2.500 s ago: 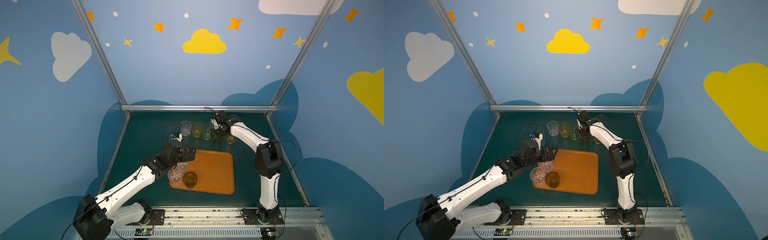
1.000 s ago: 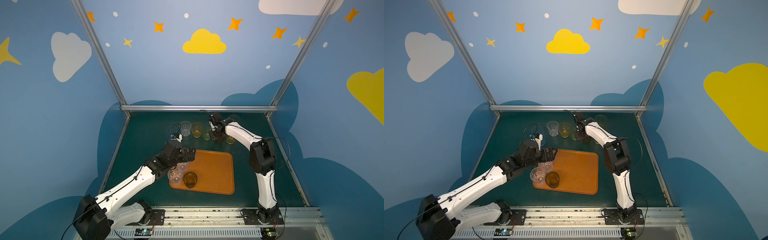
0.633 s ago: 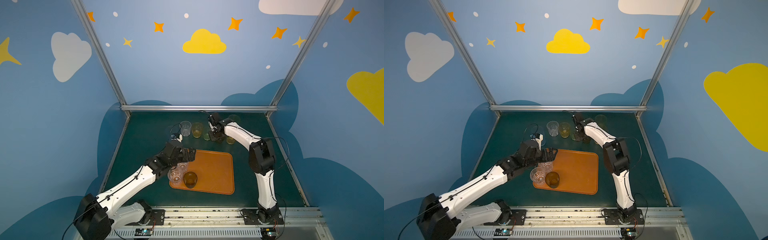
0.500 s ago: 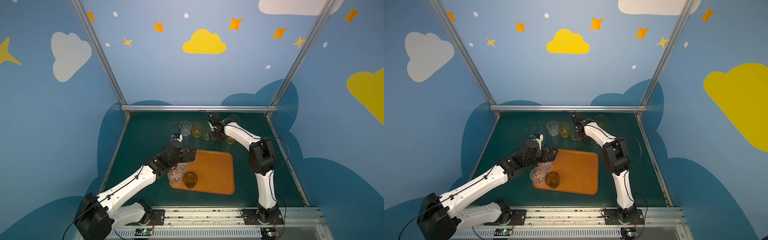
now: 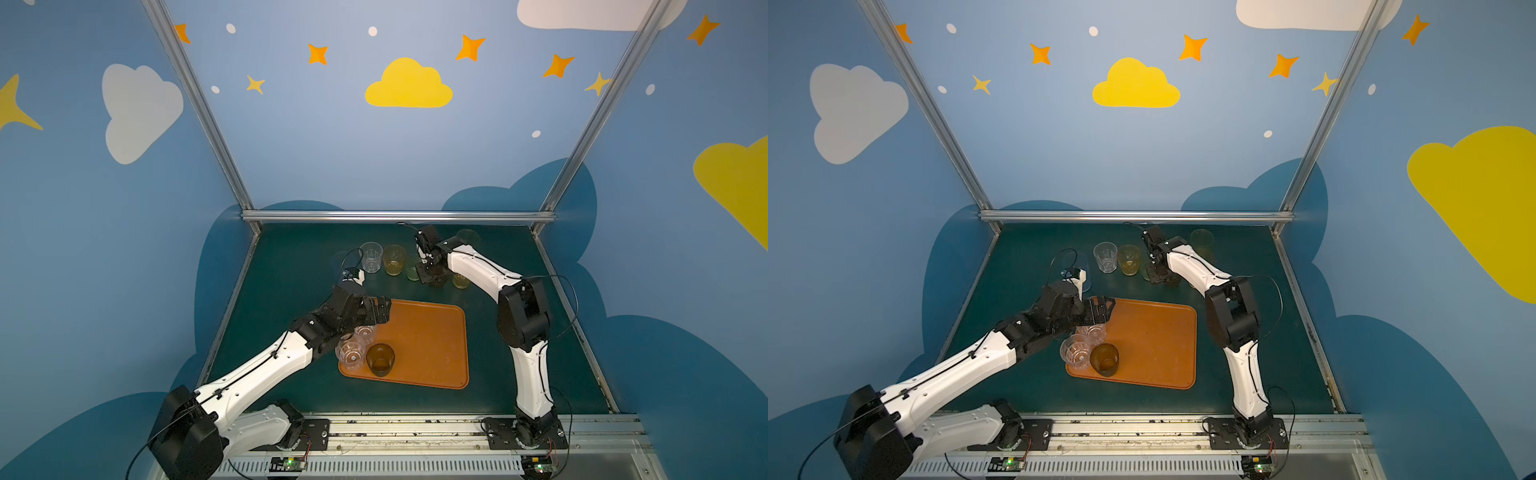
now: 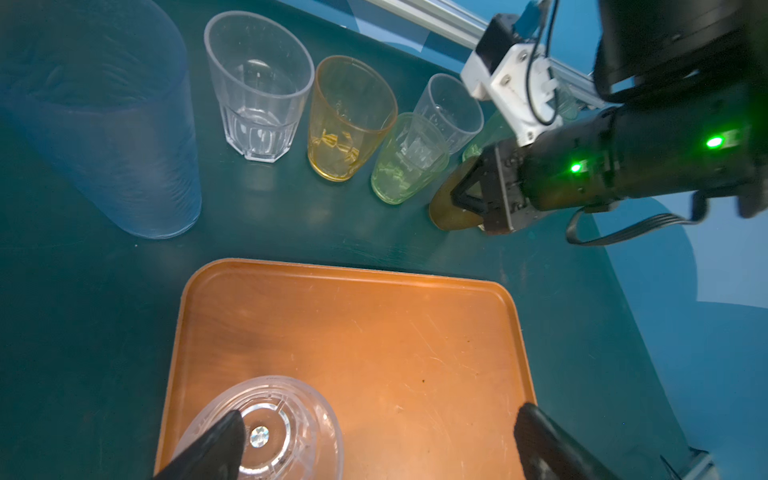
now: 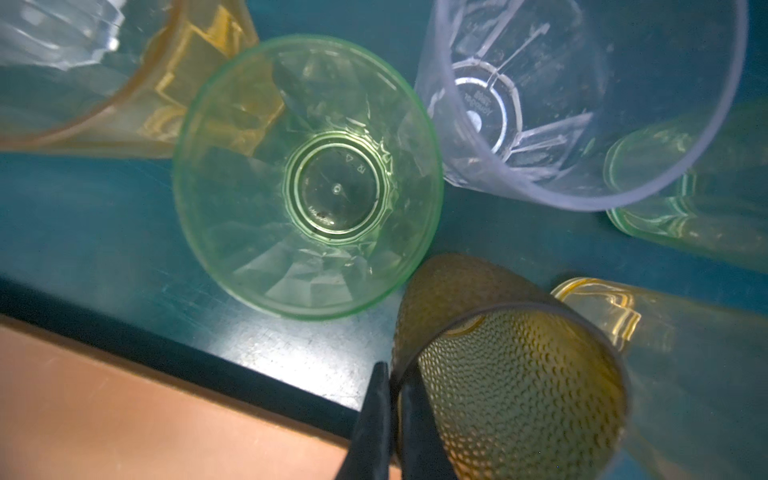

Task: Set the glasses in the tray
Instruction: 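Lower the right gripper and close it on the dimpled amber glass rim, then lift the dimpled amber glass with the right gripper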

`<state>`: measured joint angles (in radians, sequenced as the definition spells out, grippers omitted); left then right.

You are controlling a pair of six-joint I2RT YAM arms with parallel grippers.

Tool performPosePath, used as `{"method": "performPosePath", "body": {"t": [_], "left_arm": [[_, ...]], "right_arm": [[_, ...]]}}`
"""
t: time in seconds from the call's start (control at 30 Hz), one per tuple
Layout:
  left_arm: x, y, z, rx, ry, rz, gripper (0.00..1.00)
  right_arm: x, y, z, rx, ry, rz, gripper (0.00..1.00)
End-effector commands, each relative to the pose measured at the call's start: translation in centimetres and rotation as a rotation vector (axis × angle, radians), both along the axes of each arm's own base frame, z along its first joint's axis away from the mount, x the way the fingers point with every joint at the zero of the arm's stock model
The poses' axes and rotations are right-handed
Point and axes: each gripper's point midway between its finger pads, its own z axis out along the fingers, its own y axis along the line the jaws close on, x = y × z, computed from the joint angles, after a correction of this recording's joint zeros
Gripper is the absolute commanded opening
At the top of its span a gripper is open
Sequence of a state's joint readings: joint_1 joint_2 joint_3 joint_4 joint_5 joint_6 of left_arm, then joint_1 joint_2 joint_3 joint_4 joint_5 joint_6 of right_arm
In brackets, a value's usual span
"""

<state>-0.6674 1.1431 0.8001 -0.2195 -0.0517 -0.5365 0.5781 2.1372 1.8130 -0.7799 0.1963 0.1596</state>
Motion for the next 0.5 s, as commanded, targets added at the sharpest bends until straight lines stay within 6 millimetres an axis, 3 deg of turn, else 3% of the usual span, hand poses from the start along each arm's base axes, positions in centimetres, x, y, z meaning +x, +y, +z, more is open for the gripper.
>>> {"method": "performPosePath", "body": {"t": [0.0, 0.3, 0.47], "left_arm": [[0.4, 0.7, 0.1, 0.009, -0.021, 0.032, 1.00], [0.5, 1.0, -0.1, 0.013, -0.028, 0.049, 1.00], [0.5, 1.1, -0.2, 0.012, -0.030, 0.056, 1.00]], "right_arm": [[-0.9, 0.7, 3.2, 0.067, -0.034, -0.005, 0.00], [-1.5, 0.0, 6.1, 0.061, -0.089, -0.001, 0.00], [-2.8, 1.4, 8.2, 0.155, -0.080, 0.024, 0.00]]}}
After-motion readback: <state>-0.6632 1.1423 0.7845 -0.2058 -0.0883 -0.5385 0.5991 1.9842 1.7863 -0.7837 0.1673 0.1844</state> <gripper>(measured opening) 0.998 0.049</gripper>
